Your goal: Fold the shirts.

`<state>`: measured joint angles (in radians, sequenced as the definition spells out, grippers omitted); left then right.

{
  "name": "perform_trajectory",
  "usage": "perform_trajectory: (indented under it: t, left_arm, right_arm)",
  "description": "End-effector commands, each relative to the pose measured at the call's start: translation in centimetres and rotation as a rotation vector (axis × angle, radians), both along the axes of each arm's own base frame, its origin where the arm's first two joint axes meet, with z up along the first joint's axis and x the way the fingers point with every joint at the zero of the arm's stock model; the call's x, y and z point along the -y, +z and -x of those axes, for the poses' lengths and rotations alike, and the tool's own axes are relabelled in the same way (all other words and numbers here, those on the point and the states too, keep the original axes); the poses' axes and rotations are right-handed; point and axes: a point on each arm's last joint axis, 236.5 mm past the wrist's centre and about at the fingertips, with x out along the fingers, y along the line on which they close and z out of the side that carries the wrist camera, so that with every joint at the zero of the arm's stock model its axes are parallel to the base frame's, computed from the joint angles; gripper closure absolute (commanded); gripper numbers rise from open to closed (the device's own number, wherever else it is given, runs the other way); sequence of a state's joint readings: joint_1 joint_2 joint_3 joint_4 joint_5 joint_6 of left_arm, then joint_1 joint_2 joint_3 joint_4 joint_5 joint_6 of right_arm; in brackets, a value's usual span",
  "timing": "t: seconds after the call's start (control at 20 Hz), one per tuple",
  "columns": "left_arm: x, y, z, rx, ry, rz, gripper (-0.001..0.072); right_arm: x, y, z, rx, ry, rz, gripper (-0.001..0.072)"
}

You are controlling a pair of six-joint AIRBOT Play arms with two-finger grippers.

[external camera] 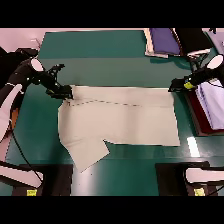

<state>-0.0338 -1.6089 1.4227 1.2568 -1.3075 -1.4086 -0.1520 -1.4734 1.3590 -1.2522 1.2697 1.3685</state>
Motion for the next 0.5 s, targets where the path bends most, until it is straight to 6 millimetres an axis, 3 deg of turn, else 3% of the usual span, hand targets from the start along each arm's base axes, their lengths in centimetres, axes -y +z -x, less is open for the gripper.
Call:
perform_trajectory:
  t: [0.0,0.1,0.15,0.45]
  left_arm:
    - [0.1,1.9,2.2,-0.028,-0.011,0.003,0.0171]
    - [-0.4,3.5,4.7,-0.006,0.0,-0.01,0.0171]
    - [-0.7,3.6,6.9,-0.011,0.015,-0.023,0.0171]
    - [-1.4,-1.5,23.5,-0.205,0.153,-0.034,0.0171]
  right_arm:
    - [-1.2,1.9,1.4,-0.024,0.025,-0.048,0.0326]
    - [-2.5,4.2,2.9,0.01,0.041,-0.086,0.0326]
    - [-2.7,5.1,3.8,0.028,0.044,-0.081,0.0326]
    - [-3.1,7.3,7.2,0.167,0.017,-0.056,0.0326]
